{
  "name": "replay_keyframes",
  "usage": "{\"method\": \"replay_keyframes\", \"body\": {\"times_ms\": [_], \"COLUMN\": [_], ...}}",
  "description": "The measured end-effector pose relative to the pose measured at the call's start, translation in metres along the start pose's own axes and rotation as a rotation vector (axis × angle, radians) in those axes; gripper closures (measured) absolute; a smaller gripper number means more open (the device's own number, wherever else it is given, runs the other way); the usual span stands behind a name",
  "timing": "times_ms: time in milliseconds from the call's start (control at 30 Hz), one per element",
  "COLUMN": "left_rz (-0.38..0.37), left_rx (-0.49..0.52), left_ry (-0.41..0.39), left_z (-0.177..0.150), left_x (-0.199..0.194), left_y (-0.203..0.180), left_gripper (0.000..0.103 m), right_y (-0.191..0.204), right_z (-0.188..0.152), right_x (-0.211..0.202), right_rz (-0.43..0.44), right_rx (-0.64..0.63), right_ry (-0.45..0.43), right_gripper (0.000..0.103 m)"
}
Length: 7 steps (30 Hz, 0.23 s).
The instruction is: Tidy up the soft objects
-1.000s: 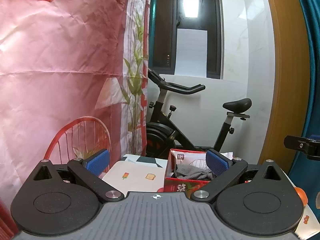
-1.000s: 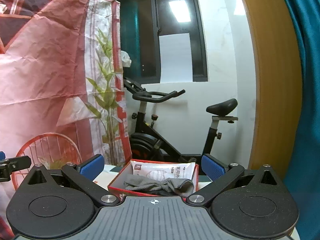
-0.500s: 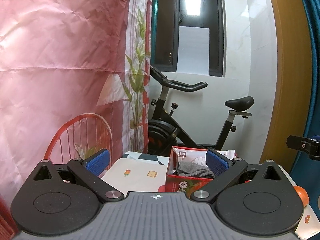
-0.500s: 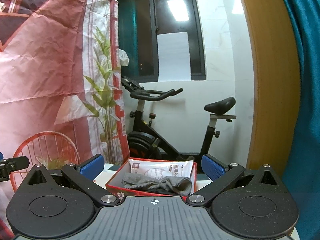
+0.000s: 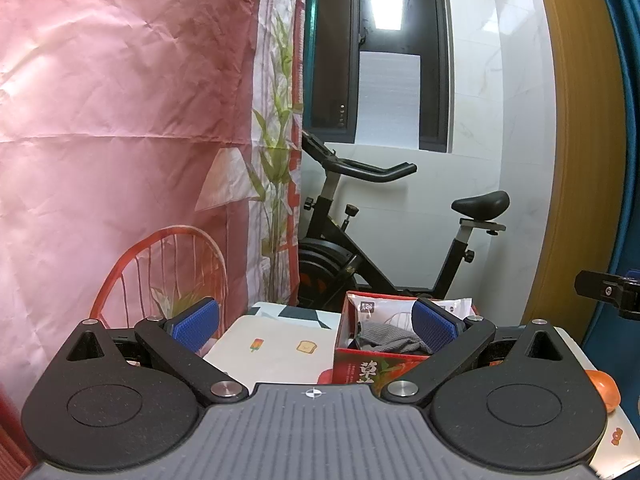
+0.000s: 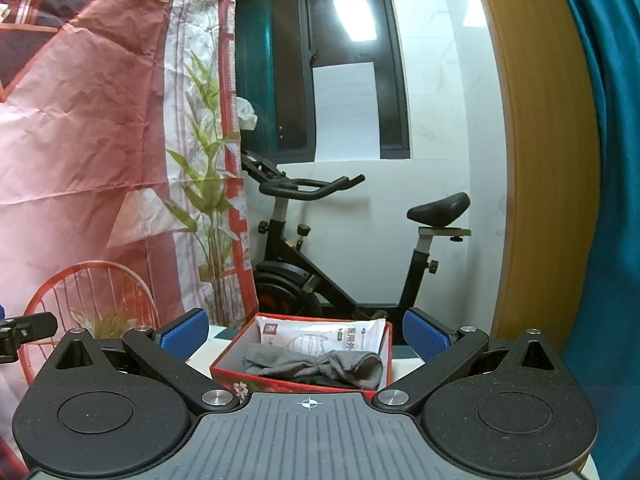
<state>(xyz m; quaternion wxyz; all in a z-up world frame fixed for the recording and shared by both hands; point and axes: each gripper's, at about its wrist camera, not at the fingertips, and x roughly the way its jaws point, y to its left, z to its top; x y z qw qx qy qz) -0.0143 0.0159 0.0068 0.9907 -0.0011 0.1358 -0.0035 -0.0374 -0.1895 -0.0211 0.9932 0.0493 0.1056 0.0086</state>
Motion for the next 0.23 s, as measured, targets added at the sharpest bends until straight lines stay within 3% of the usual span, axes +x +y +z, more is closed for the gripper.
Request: {"method": "replay_keyframes", "body": {"times_ms": [233], "left_rz": [0.0], "left_rx": [0.009], "left_ry": [-0.006], "left_z": [-0.0008], "left_x": [-0.0003], "left_y": [0.001], "left_gripper": [0.0], "right_y": [-0.0011], "right_z": [-0.0045], "right_x": [0.0013], "right_rz": [-0.005], "right_rx": [0.004], "right_ry": [0.005], "right_gripper": [0.0]}}
